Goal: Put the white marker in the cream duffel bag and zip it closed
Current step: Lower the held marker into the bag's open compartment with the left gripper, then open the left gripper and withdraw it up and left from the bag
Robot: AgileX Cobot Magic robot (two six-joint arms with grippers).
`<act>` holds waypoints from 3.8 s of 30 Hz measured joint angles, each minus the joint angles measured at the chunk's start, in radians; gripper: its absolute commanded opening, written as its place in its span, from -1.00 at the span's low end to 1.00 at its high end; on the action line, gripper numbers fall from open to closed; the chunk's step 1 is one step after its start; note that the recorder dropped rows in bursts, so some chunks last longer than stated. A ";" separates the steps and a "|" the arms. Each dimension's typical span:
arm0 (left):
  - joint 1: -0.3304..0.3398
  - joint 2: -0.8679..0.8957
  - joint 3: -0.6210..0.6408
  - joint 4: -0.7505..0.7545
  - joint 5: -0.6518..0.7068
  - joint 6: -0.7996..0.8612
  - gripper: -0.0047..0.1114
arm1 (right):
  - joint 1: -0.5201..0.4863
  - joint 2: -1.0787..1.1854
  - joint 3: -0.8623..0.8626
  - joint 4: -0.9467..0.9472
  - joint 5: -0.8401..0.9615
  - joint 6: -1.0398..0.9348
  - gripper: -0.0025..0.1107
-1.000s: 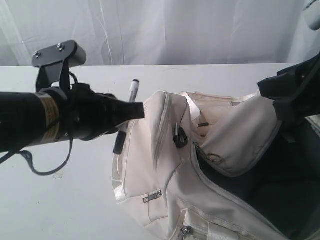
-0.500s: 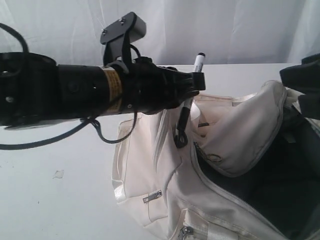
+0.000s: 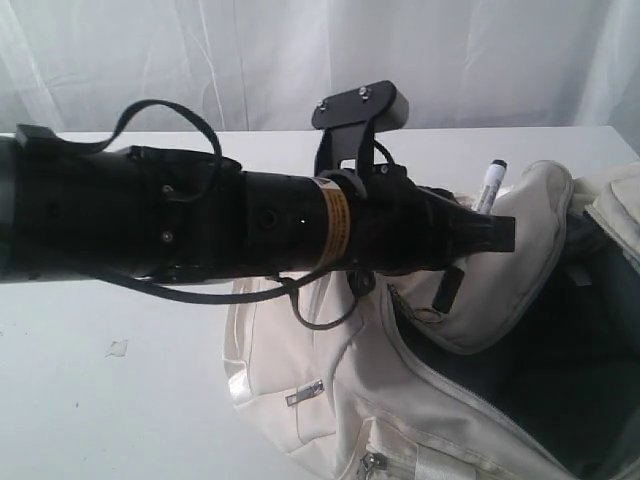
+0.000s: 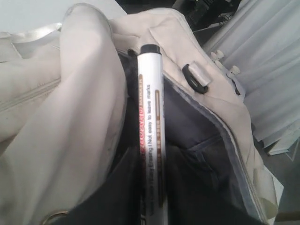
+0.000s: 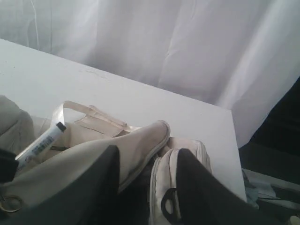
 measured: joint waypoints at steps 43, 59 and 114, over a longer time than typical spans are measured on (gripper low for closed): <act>-0.126 0.304 -0.287 0.159 0.007 -0.068 -0.18 | 0.000 -0.015 0.000 -0.021 0.075 0.021 -0.29; 0.027 0.078 -0.155 0.436 0.250 -0.174 -0.18 | 0.000 -0.062 0.000 -0.029 0.120 0.021 -0.29; 0.103 -0.272 0.197 0.234 -0.806 0.153 -0.48 | 0.000 0.243 0.000 0.382 0.134 -0.285 -0.29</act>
